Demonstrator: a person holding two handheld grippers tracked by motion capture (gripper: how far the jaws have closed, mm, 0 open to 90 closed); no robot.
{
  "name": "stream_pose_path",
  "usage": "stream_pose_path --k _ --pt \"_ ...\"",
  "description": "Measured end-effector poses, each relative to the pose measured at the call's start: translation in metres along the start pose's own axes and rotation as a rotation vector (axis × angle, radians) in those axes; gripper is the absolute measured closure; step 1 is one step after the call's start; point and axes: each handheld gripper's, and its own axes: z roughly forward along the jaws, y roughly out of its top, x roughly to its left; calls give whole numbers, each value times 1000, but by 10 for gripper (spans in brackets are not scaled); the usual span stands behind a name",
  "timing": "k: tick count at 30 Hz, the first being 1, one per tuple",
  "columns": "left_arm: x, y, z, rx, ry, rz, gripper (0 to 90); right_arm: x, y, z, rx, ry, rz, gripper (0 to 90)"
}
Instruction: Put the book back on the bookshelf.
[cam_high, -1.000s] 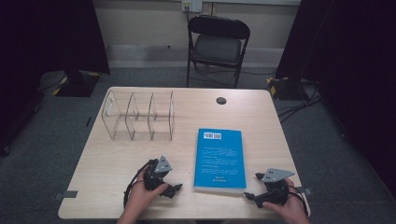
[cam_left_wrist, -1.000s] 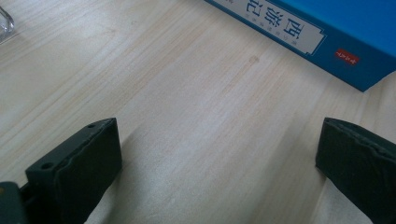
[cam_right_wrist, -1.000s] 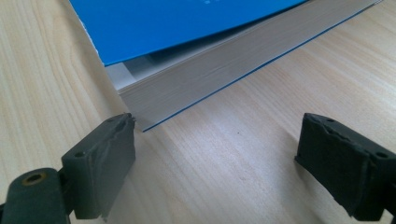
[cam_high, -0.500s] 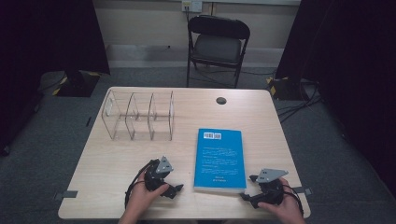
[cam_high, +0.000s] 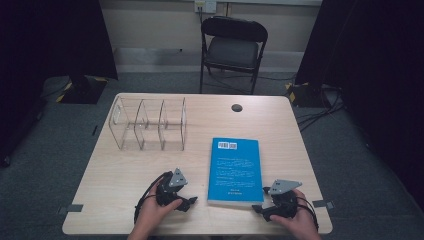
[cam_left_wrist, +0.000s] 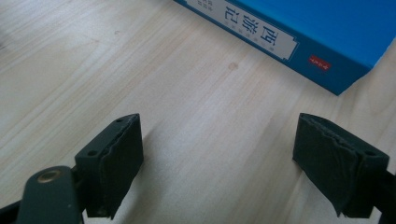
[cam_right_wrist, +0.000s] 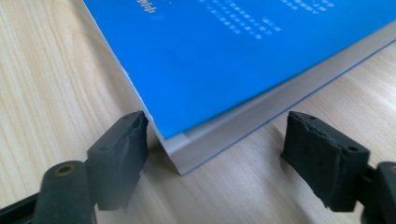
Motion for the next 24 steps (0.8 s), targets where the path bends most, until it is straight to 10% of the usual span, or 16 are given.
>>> stream_pose_path --k 24 --pt "-10 7 -3 4 -4 43 161 6 6 -2 35 -3 49 309"
